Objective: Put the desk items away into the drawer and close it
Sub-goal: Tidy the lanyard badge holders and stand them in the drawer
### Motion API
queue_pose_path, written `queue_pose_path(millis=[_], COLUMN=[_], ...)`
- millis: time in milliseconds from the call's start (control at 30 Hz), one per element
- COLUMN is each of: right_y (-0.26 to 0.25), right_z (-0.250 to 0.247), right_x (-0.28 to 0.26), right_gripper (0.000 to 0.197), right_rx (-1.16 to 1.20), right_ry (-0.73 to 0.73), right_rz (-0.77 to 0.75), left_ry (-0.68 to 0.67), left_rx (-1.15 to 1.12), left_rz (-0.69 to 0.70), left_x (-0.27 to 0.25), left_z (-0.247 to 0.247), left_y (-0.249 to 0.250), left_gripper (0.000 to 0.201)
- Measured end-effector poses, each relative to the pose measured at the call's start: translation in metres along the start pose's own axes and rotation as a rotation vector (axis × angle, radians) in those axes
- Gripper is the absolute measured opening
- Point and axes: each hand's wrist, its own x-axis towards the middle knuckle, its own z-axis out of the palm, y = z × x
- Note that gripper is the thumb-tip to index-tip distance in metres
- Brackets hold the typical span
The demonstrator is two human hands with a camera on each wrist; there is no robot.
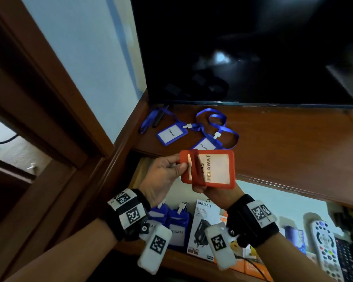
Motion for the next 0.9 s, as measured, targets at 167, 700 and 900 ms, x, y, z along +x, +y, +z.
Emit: queue_pose_path(millis=[167, 700, 900], right_y=[0.011, 0.006, 0.03], right_z=[0.005, -0.078, -0.085], right_x=[0.0, 0.073, 0.067], right_gripper=[0.019, 0.044, 0.082], right_rx=[0.029, -1.374, -1.764], right_ry=[-0.044, 0.569, 0.419], right_rz=[0.045, 0.0, 0.153], left_ry=[0.062, -0.173, -0.445], left_rx=[-0.017, 1.341, 1.71], left_rz=[-0.019, -0.404, -0.428], left_x=[-0.007, 0.01, 0.012], left_z=[-0.009, -0.045, -0.018], left_y=[0.003, -0.022, -0.056], left_gripper=[0.026, 0.015, 0.02])
